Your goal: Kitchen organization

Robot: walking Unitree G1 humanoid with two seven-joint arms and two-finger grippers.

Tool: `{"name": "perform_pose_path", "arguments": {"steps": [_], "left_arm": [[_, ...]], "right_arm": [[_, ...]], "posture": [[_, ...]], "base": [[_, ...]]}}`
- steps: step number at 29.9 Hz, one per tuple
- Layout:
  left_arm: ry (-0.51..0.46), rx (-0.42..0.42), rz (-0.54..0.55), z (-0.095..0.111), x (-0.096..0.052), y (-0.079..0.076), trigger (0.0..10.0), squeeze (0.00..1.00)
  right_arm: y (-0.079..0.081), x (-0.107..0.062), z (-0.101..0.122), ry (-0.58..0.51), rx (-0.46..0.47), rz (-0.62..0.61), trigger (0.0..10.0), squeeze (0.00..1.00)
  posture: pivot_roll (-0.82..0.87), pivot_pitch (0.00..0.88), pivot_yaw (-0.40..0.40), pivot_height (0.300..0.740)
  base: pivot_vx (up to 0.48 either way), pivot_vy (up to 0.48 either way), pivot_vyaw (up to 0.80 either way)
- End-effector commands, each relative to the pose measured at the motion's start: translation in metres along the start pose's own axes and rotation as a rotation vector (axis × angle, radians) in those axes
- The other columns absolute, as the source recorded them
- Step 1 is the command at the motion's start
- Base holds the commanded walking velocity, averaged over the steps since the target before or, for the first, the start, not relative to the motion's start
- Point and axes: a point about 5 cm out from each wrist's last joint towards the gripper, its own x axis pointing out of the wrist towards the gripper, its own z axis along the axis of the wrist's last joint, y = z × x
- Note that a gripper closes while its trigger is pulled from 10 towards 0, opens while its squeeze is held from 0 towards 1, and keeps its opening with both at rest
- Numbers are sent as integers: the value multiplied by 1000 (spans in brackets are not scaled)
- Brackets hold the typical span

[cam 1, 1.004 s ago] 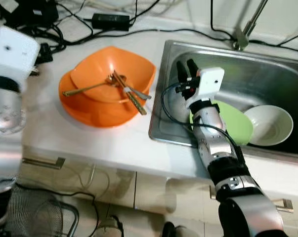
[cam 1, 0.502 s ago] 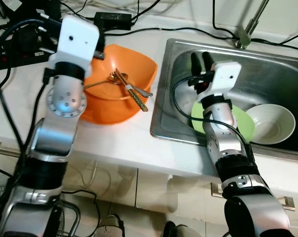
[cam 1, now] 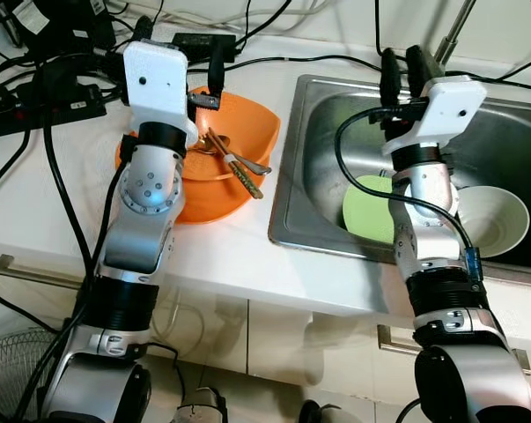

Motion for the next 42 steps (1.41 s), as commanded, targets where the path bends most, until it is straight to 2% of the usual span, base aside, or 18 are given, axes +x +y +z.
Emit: {"name": "perform_pose_path", "arguments": {"steps": [1,11,26,37,42], "left_arm": [[-5,-16,-1,-2,-1,2,10000,0],[-15,-51,-15,-8,-6,-3,10000,0],[-27,-55,-17,-8,-7,-3,10000,0],[-27,-49,-17,-8,-10,-5,10000,0],[-33,-46,-12,-6,-9,-3,10000,0]], "right_arm": [[-3,-1,3,-6,-2,-17,10000,0],[-2,-2,5,-7,7,-20,10000,0],[-3,-6,0,26,8,-33,10000,0],[2,-8,-2,43,20,-25,10000,0],[2,-8,-3,48,22,-25,10000,0]], "posture": [[115,50,9,740],[115,51,1,740],[125,84,-5,740],[130,96,-6,740],[134,106,-7,740]], "base": [[0,0,0],[0,0,0],[0,0,0],[0,0,0],[-267,0,0]]}}
